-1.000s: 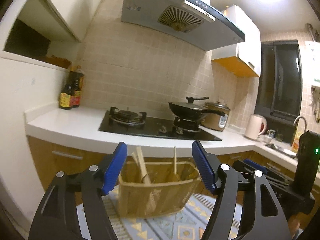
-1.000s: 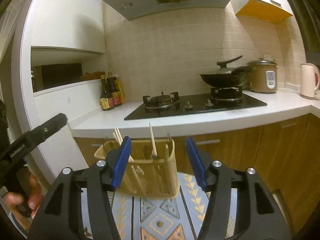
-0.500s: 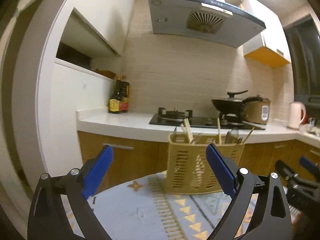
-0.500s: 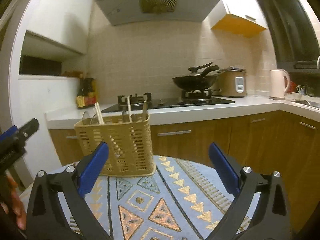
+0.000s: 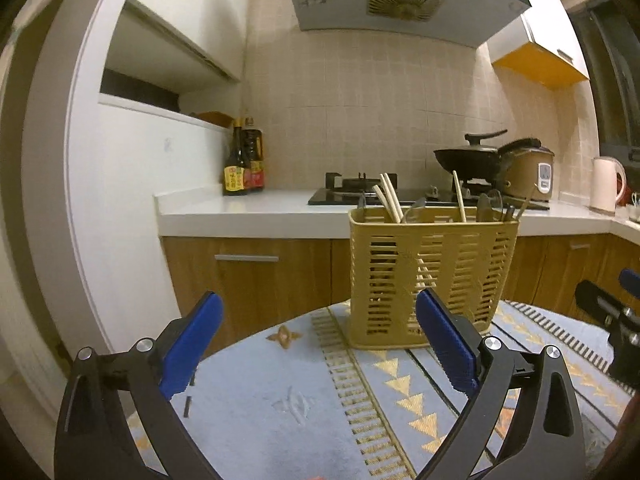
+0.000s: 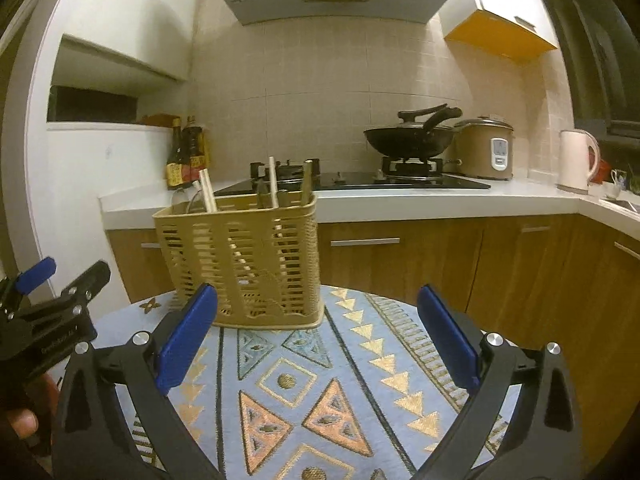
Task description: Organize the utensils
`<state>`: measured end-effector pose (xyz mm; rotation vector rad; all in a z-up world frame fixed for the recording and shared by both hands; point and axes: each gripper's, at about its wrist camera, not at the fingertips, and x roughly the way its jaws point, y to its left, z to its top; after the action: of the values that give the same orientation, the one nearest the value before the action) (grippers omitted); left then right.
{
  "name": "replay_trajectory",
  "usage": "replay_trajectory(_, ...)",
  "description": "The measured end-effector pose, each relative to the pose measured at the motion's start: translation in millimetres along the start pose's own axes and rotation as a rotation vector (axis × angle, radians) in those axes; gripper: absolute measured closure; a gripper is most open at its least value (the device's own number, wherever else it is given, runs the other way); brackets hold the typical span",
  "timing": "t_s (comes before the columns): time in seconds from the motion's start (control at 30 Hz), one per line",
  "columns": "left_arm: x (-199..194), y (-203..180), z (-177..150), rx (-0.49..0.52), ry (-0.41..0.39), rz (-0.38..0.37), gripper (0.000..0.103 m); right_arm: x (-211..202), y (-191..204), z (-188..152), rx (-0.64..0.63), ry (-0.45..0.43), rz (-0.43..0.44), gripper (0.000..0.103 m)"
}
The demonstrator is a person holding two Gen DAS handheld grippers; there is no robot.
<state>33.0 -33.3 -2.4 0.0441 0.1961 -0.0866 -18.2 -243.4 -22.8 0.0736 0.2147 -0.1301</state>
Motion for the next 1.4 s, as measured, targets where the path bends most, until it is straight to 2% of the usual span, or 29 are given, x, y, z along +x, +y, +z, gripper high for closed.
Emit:
replay_trajectory(0.13,-3.7,-5.4,-1.1,0.017,-0.016,-0.004,0.008,2.4,-3.3,-0.8,0.011,0.015,0.011,0.007)
replay_trajectory(0.37,-1.3,-12.8,-4.3,0.042,0.001,-0.009,0.008,-0.1,8.1,-3.9,-0.047,0.011,0.005,0.007)
replay_trajectory(0.53,1.2,-21.5,-6.5,0.097,0.005,-0.011,0.008,-2.3,6.3,-3.8,-0.043,0.008,-0.001,0.007)
replay_trajectory(0.8,6.2,-17.2,-6.0,0.058,0.037,-0.044,0.008,0.4,4.5,-4.8,-0.045,0.025,-0.001,0.007)
replay_trajectory(1.4,10.7,-10.5,-6.8,0.025,0.054,-0.032,0.008,4.7,7.4,-7.8,-0.063,0.051,0.006,0.007)
